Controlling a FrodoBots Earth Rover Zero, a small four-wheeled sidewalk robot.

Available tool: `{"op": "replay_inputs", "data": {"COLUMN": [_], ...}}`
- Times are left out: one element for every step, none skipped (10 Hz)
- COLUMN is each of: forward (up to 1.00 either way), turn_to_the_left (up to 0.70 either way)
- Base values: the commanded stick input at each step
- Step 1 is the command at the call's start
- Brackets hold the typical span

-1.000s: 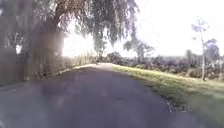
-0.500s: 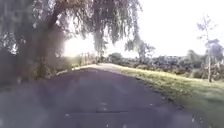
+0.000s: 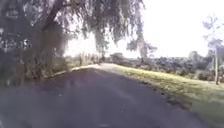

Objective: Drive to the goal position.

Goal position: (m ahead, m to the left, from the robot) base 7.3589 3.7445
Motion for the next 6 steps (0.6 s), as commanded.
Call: {"op": "replay_inputs", "data": {"forward": [1.0,1.0,1.0,1.0,1.0,1.0], "turn_to_the_left": [0.0,0.0,0.0,0.0,0.0,0.0]}}
